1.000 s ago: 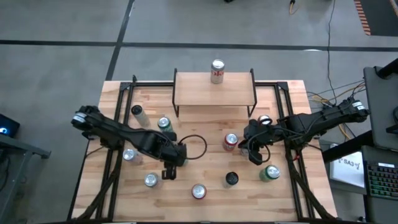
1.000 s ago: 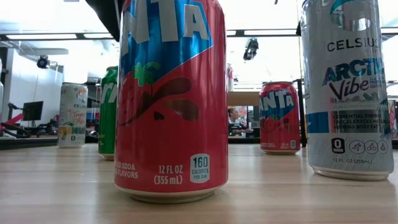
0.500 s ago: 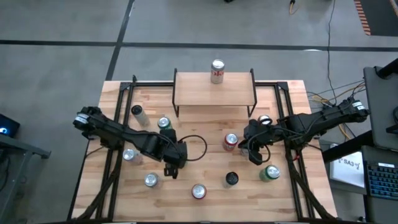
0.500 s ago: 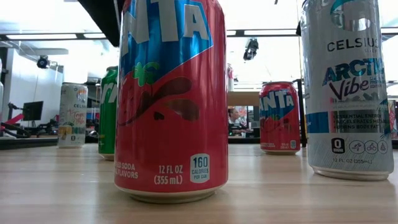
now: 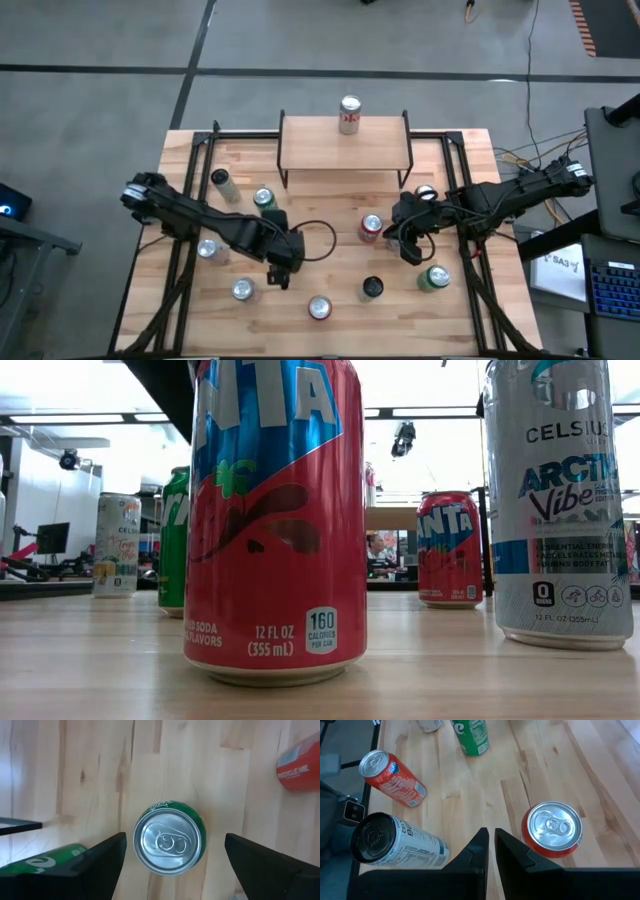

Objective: Place canned beverage on shelf
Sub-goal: Put the middle green soda can on the shelf

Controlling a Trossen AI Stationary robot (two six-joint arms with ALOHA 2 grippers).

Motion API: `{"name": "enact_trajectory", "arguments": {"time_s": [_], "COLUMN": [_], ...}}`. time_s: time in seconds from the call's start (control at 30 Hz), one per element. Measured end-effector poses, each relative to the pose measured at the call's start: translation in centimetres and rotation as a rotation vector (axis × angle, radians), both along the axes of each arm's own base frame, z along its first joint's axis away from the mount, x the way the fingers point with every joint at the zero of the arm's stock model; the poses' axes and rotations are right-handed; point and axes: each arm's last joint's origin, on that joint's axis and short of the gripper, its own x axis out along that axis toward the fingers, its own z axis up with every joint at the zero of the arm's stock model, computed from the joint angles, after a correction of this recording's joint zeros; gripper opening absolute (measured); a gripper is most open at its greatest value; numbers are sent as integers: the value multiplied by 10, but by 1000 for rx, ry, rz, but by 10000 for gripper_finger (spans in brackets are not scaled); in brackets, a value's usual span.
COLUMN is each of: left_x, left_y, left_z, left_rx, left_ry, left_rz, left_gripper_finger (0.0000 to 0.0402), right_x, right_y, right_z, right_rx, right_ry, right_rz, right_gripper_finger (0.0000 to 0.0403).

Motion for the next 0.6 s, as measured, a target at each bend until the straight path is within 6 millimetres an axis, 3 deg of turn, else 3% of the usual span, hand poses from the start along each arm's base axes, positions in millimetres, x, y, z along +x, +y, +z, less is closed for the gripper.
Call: {"name": "enact_trajectory", "arguments": {"time_s": [0.6], "left_x": [6], "left_y": [1], "left_z": [-9], "left_rx": [12], "left_ry": [26], "left_rz": [2], "left_gripper_finger": [325], "right_x": [0], "right_y": [0], "right_z": [0], "right_rx": [-6], "right_ry": [-1], "right_rz": [6], "right_gripper_finger": [22]}}
